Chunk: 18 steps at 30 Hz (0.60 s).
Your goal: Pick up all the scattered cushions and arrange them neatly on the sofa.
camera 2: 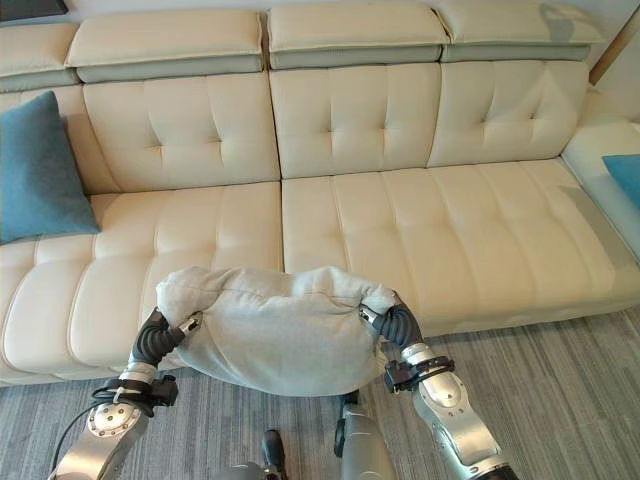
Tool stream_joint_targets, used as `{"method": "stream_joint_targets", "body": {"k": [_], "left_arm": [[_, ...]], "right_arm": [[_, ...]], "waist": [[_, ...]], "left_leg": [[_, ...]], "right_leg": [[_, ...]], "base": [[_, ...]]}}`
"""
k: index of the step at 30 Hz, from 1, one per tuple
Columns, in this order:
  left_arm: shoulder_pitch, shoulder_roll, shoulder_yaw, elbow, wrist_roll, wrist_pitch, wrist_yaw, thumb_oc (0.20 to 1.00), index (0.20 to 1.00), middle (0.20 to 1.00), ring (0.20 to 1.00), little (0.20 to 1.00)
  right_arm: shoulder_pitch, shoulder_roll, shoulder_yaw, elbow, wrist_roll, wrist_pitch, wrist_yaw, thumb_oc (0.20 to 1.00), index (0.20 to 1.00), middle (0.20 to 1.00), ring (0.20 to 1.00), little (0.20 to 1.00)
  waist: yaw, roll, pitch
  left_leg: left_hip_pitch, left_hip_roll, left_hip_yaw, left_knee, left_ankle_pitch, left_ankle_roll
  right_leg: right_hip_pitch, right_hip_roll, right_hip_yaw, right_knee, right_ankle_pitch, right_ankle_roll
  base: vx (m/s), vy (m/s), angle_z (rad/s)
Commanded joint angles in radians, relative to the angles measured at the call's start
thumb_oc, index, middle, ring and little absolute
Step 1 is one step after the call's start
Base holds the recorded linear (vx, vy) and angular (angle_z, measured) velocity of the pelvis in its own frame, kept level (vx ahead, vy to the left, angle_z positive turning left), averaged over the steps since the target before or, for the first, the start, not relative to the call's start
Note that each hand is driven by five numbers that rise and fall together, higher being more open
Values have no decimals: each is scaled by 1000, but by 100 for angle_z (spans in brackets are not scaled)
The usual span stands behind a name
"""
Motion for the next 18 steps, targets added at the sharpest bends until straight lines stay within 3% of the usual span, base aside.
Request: {"method": "stream_joint_targets", "body": {"k": [1,2,4,6,7,8,9,10,11,13,15,18], "left_arm": [[-51,-3,0,-118,8,-86,-61,200,200,200,200,200],[-52,-3,0,-117,8,-86,-61,200,200,200,200,200],[-64,-5,-6,-118,-4,-83,-73,200,200,200,200,200],[-64,-4,-6,-116,-11,-83,-81,200,200,200,200,200],[-65,-10,0,-107,-9,-77,-80,200,200,200,200,200],[-65,-9,0,-106,-8,-77,-79,200,200,200,200,200],[-69,-9,2,-104,-9,-68,-91,200,200,200,200,200],[-75,-10,2,-95,3,-62,-93,200,200,200,200,200],[-76,-9,2,-94,3,-62,-93,200,200,200,200,200],[-87,-12,11,-87,22,-57,-76,200,200,200,200,200],[-91,-13,15,-87,23,-58,-69,200,200,200,200,200],[-95,-24,22,-83,11,-61,-62,200,200,200,200,200]], "right_arm": [[-33,22,-59,-131,36,-101,55,200,200,200,200,200],[-33,22,-59,-131,36,-101,56,200,200,200,200,200],[-26,0,-77,-122,29,-104,51,200,200,200,200,200],[-24,-20,-82,-113,37,-105,45,200,200,200,200,200],[-20,-28,-92,-110,41,-98,44,200,200,200,200,200],[-21,-27,-92,-110,41,-98,44,200,200,200,200,200],[-8,-34,-106,-102,39,-90,42,200,200,200,200,200],[-7,-34,-124,-108,27,-89,37,200,200,200,200,200],[-8,-34,-124,-108,27,-89,36,200,200,200,200,200],[-26,-31,-129,-102,12,-91,18,200,200,200,200,200],[-35,-30,-128,-105,5,-90,11,200,200,200,200,200],[-65,-24,-115,-114,-17,-91,11,200,200,200,200,200]], "waist": [[-36,10,-33],[-38,6,-34],[-49,11,-38],[-48,15,-38],[-42,8,-36],[-44,3,-40],[-33,-8,-33],[-15,-26,-19],[-15,-29,-20],[4,-28,-7],[9,-30,-9],[19,-19,-28]], "left_leg": [[215,-12,-46,117,-123,-87],[212,-16,-48,116,-119,-87],[131,51,-33,316,-9,-148],[56,87,-39,476,79,-149],[-6,96,-33,564,85,-134],[-13,91,-33,564,90,-132],[-78,105,-13,526,28,-97],[-148,97,0,401,-22,-82],[-149,92,1,395,-15,-80],[-184,96,-19,238,25,-103],[-188,98,-25,213,47,-111],[-118,90,-36,113,50,-114]], "right_leg": [[61,46,-8,-27,79,12],[60,43,-8,-29,82,11],[91,53,-19,-4,63,-23],[124,78,-20,12,13,-73],[151,89,-4,14,-19,-97],[145,84,-4,13,-15,-96],[183,86,9,13,-45,-100],[230,73,24,8,-62,-89],[227,69,24,6,-58,-88],[271,76,34,2,-78,-82],[279,76,39,0,-78,-84],[312,85,50,-13,-78,-76]], "base": [[348,-210,78],[185,-191,96],[226,-248,73],[294,-253,20],[216,-174,-23],[254,-145,-53],[332,-62,-36],[335,-62,-24],[230,14,-6],[146,60,-30],[135,66,-31],[243,137,-2]]}}
